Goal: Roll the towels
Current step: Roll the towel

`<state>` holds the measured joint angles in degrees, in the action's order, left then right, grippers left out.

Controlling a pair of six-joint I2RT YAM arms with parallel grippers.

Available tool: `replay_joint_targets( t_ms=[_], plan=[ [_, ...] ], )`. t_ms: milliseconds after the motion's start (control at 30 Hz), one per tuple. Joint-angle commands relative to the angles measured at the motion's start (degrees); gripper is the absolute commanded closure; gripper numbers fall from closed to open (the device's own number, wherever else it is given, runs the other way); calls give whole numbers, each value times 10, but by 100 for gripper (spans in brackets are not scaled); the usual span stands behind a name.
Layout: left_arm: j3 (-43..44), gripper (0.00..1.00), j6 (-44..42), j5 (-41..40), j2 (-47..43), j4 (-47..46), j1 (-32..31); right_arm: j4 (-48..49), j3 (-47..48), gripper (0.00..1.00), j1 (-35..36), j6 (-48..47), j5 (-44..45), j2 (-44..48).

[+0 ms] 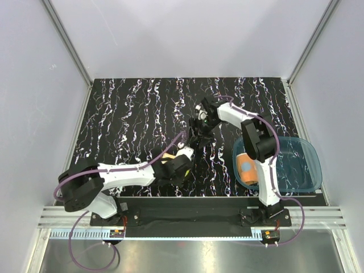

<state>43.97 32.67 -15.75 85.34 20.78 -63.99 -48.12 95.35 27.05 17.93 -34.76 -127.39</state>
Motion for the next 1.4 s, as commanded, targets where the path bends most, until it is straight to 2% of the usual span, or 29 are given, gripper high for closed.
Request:
replay_joint_targets(
  t_ms=[0,233,433,600,733,967,1200,1367],
  plan=[
    [-49,100,53,106,-27,-76,21,73,-20,21,-16,24,27,61],
    [-140,100,108,257,-89,-190,106,184,-146,22,-16,68,-49,138],
    [-174,100,145,311,-101,-224,157,293,-266,22,-12,96,-107,184],
    [-195,100,166,348,-97,-251,183,357,-312,24,10,107,-128,188],
    [-222,100,199,409,-87,-296,222,389,-338,26,45,108,-131,181],
    [-234,100,202,421,-75,-288,251,501,-390,27,69,136,-164,185],
    [-257,100,226,450,-48,-321,279,544,-411,30,79,148,-174,182],
    [-271,100,238,460,-40,-346,294,570,-421,37,84,156,-179,168]
  ],
)
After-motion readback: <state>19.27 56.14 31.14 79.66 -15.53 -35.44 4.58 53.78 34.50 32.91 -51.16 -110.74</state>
